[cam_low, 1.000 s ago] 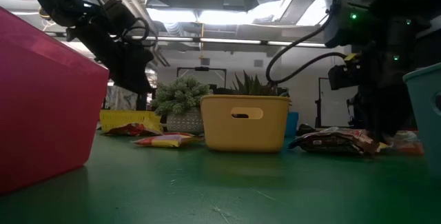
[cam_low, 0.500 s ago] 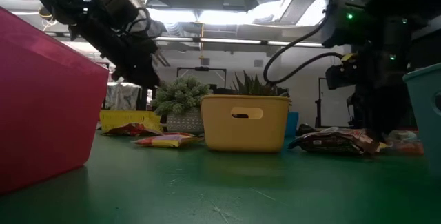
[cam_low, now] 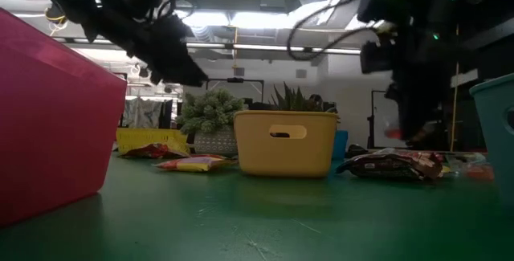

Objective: Sort candy
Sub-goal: Put the red gummy into the yellow bin

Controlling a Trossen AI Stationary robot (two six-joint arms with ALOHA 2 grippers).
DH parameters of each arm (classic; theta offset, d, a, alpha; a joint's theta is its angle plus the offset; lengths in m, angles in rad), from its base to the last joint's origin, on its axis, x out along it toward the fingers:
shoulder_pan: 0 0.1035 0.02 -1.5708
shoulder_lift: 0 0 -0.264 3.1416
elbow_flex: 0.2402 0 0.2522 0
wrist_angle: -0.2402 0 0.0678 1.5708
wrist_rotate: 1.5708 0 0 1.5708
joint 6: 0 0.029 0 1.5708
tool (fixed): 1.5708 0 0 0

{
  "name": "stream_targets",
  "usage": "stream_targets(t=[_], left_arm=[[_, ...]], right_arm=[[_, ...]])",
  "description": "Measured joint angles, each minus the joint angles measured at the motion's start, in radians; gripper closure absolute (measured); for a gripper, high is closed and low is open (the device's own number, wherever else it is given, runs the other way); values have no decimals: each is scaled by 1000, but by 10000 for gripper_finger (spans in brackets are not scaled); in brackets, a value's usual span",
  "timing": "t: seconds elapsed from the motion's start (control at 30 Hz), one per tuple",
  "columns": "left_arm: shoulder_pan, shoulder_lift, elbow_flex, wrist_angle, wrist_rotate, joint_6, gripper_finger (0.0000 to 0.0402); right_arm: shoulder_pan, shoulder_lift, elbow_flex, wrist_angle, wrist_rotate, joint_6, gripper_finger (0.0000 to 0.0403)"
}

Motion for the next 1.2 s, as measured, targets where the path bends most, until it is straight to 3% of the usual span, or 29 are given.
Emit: stream_targets(t=[0.3,0.6,0.9,1.2], left_arm=[[-141,0,0,122,48,-40,237],[-246,0,0,158,31,-420,237],[-351,0,0,194,-132,-787,237],[-453,6,0,282,-339,-874,237]], right_arm=[[0,-1,147,22,11,-81,366],[0,-1,172,279,110,-299,366],[0,-1,172,474,207,-451,366],[0,33,172,579,231,-498,366]])
